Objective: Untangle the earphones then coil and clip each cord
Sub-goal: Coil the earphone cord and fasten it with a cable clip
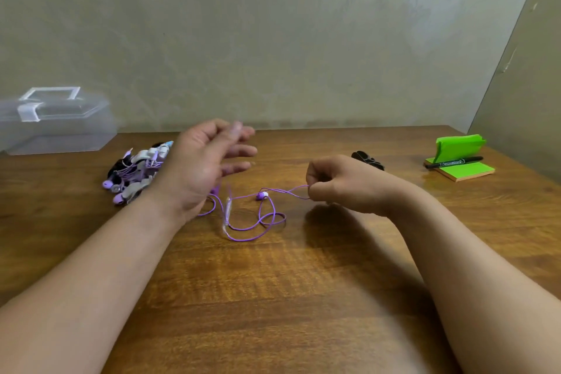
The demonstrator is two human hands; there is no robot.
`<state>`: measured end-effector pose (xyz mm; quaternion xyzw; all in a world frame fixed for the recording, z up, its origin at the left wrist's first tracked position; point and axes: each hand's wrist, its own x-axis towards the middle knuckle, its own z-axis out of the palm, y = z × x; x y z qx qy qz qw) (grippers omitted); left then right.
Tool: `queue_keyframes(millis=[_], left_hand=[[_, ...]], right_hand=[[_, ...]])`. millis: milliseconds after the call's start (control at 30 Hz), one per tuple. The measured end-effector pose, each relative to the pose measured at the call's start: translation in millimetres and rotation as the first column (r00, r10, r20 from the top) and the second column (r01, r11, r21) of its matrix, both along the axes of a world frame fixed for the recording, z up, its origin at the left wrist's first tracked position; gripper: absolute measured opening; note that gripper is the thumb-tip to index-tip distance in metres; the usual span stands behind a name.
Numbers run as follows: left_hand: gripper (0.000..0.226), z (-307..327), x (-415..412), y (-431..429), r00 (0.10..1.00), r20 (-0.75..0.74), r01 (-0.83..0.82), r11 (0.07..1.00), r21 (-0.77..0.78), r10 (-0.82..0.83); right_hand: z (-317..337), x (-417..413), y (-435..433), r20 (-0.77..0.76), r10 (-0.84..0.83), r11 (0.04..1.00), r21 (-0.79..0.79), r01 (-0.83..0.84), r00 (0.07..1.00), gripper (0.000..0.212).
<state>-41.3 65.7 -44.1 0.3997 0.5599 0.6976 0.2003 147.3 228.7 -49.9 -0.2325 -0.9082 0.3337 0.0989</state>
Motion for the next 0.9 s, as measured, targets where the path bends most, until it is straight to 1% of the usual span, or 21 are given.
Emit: queue_keyframes(millis=[67, 133, 200, 233, 300, 333, 400, 433, 467, 500, 533, 567, 600, 633, 667, 700, 733, 800, 833, 867, 900], left_hand=[[0.018, -3, 8, 3, 0.985, -0.167, 0.032, 0.999, -0.044, -0.039], [0.024, 0, 14, 3, 0.965, -0.247, 0.085, 0.995, -0.043, -0.093], [0.025, 5, 19, 0, 0.949, -0.285, 0.136, 0.99, -0.029, -0.138], [0.025, 7, 21, -1, 0.939, -0.302, 0.166, 0.986, -0.023, -0.165], [0.026, 8, 27, -2, 0.921, -0.315, 0.225, 0.973, -0.045, -0.228], [0.026, 7, 28, -2, 0.912, -0.338, 0.225, 0.972, -0.067, -0.234], [0.03, 3, 25, -1, 0.882, -0.446, 0.122, 0.988, -0.094, -0.151], [0.033, 1, 21, 0, 0.862, -0.501, 0.029, 0.994, -0.11, -0.08], [0.039, -1, 16, -2, 0.838, -0.545, -0.077, 0.986, -0.149, -0.016], [0.051, -3, 10, -4, 0.816, -0.579, -0.164, 0.961, -0.223, 0.005], [0.062, -5, 7, -7, 0.802, -0.597, -0.211, 0.92, -0.33, -0.03], [0.068, -10, 7, -9, 0.792, -0.602, -0.226, 0.867, -0.444, -0.102], [0.066, -15, 8, -10, 0.774, -0.606, -0.225, 0.815, -0.535, -0.184], [0.057, -22, 10, -9, 0.746, -0.617, -0.222, 0.781, -0.584, -0.25], [0.045, -26, 13, -7, 0.725, -0.628, -0.208, 0.778, -0.592, -0.284], [0.035, -27, 16, -4, 0.728, -0.619, -0.165, 0.801, -0.576, -0.295], [0.03, -26, 18, -3, 0.763, -0.578, -0.095, 0.833, -0.544, -0.29], [0.031, -16, 17, -1, 0.871, -0.418, 0.066, 0.906, -0.419, -0.256], [0.034, -11, 14, -3, 0.912, -0.322, 0.132, 0.927, -0.352, -0.252], [0.036, -6, 12, -5, 0.934, -0.239, 0.185, 0.933, -0.308, -0.264], [0.037, -3, 11, -8, 0.94, -0.201, 0.211, 0.932, -0.294, -0.276]], right_hand=[[-4, -2, 3, -0.019, -0.062, 0.996, 0.057, 0.063, 0.998, 0.008], [-6, -6, 2, -0.133, -0.053, 0.991, 0.116, 0.069, 0.99, 0.024], [-5, -13, -11, -0.248, 0.064, 0.993, 0.108, -0.038, 0.967, 0.036], [-5, -18, -20, -0.258, 0.135, 0.987, 0.119, -0.107, 0.957, 0.038], [-11, -32, -31, -0.22, 0.213, 0.971, 0.155, -0.182, 0.952, 0.03], [-15, -37, -35, -0.214, 0.205, 0.974, 0.143, -0.177, 0.955, 0.025], [-20, -42, -34, -0.267, 0.124, 0.992, 0.065, -0.111, 0.956, 0.023], [-20, -41, -30, -0.298, 0.068, 0.998, 0.02, -0.065, 0.952, 0.024], [-20, -38, -27, -0.325, 0.012, 1.0, -0.018, -0.019, 0.946, 0.026], [-18, -35, -24, -0.351, -0.039, 0.998, -0.056, 0.021, 0.935, 0.027], [-16, -32, -22, -0.382, -0.084, 0.994, -0.102, 0.049, 0.92, 0.027], [-15, -30, -20, -0.415, -0.118, 0.987, -0.148, 0.061, 0.902, 0.027], [-14, -29, -19, -0.438, -0.14, 0.982, -0.173, 0.069, 0.888, 0.028], [-13, -28, -18, -0.446, -0.151, 0.981, -0.177, 0.078, 0.882, 0.028], [-12, -28, -18, -0.446, -0.162, 0.98, -0.18, 0.089, 0.88, 0.029], [-11, -28, -17, -0.447, -0.179, 0.974, -0.204, 0.095, 0.876, 0.029], [-10, -27, -15, -0.451, -0.209, 0.962, -0.254, 0.099, 0.868, 0.03], [-7, -24, -9, -0.409, -0.289, 0.924, -0.357, 0.14, 0.866, 0.028], [-7, -22, -4, -0.353, -0.324, 0.908, -0.377, 0.183, 0.878, 0.028], [-5, -18, 0, -0.28, -0.351, 0.898, -0.373, 0.236, 0.893, 0.036], [-5, -15, 5, -0.22, -0.376, 0.893, -0.344, 0.29, 0.9, 0.048]])
